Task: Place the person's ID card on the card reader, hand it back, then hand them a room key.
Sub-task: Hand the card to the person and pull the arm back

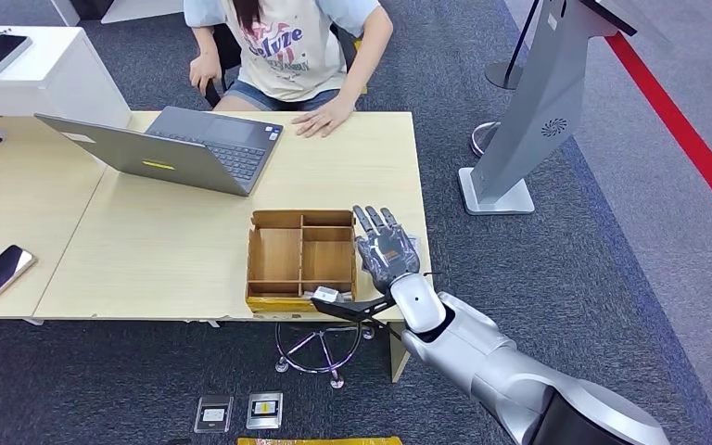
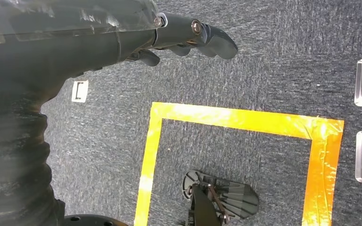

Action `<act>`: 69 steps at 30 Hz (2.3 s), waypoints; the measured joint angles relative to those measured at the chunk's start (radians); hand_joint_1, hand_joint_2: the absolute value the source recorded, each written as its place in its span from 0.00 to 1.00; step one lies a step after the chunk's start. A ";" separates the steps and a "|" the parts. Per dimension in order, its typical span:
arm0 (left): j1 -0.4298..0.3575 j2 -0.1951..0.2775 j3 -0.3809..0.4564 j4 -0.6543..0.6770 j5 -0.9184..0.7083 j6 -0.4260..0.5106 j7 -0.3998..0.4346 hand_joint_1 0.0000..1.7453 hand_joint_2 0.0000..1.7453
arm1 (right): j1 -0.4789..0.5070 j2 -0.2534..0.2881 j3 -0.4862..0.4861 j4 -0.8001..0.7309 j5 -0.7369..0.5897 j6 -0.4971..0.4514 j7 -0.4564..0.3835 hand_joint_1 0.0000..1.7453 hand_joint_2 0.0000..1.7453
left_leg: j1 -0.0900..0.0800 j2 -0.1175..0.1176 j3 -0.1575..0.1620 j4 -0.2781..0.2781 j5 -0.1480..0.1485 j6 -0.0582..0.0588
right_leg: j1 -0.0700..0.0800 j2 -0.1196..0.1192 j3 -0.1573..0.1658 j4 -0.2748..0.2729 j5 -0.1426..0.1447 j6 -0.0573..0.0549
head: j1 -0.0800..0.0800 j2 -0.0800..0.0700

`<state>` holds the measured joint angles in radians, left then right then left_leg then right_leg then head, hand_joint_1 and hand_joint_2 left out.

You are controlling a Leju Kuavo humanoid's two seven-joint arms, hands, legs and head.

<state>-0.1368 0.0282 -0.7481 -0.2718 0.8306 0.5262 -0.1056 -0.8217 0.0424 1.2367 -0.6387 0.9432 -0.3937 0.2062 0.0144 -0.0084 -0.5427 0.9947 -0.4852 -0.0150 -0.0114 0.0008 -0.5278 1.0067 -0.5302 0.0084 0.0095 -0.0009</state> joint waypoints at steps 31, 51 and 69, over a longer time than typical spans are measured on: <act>-0.005 0.014 -0.008 -0.024 0.008 0.006 0.047 0.00 1.00 | 0.016 -0.061 -0.136 -0.057 -0.350 -0.129 -0.072 1.00 1.00 | 0.000 0.001 0.001 0.000 0.000 0.000 | 0.000 0.001 0.000 0.000 0.000 0.000 | 0.000 0.000; 0.008 0.027 -0.008 -0.022 0.038 0.009 0.012 0.00 1.00 | 0.044 -0.030 -0.191 -0.050 -0.921 -0.057 -0.274 1.00 1.00 | 0.000 0.000 0.000 0.000 0.000 0.000 | 0.000 0.000 0.000 0.000 0.000 0.000 | 0.000 0.000; 0.014 0.027 -0.008 -0.017 0.022 0.016 0.011 0.00 1.00 | 0.049 0.027 -0.184 0.056 -0.768 -0.230 -0.236 1.00 1.00 | 0.000 0.000 0.000 0.000 0.000 0.000 | 0.000 0.000 0.000 0.000 0.000 0.000 | 0.000 0.000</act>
<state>-0.1231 0.0549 -0.7561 -0.2886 0.8527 0.5420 -0.0950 -0.7724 0.0698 1.0523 -0.5822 0.1752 -0.6234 -0.0294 0.0145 -0.0082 -0.5426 0.9948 -0.4852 -0.0150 -0.0113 0.0011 -0.5278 1.0069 -0.5302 0.0084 0.0094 -0.0008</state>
